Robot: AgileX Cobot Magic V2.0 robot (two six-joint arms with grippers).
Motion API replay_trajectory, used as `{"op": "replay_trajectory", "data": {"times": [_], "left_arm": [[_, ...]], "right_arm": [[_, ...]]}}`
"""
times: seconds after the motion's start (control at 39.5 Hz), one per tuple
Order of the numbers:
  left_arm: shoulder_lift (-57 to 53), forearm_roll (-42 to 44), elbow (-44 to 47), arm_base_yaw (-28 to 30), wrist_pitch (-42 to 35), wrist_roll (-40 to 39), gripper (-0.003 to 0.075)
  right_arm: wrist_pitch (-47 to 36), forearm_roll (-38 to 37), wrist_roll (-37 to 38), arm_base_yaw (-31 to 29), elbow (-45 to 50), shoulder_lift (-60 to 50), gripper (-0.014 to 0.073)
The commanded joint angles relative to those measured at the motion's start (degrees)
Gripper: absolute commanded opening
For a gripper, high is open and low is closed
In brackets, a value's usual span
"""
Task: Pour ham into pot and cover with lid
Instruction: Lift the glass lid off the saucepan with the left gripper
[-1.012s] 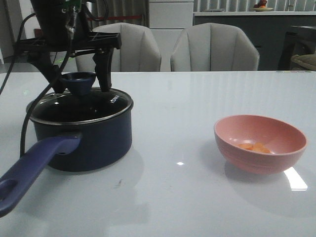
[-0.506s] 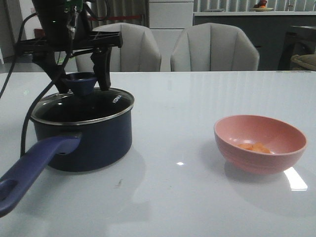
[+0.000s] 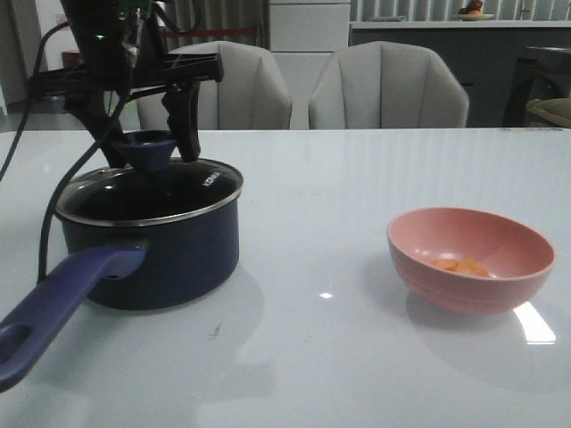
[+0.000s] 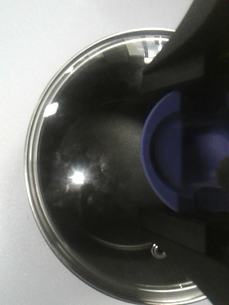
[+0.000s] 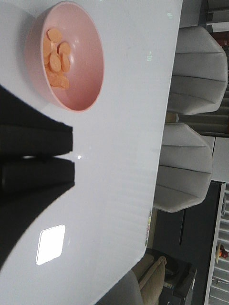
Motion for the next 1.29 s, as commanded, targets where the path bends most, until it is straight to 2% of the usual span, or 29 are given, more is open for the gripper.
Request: {"op": "replay_trajectory", "data": {"times": [0.0, 0.48, 1.26], "left_arm": [[-2.1, -1.7, -1.4, -0.3, 1.4, -0.2, 0.0215], [-2.1, 0.4, -6.5, -0.3, 5.0, -0.2, 0.0204], [-3.2, 0.3, -6.6, 1.3, 5.0, 0.2, 0.0204]], "right_arm": [[-4.6, -0.8, -0.1, -0.3, -0.3, -1.2, 0.0157], [-4.6, -0.8, -0.1, -0.3, -0.3, -1.2, 0.0157], [-4.6, -0.8, -0.1, -0.3, -0.3, -1.2, 0.0157]]}}
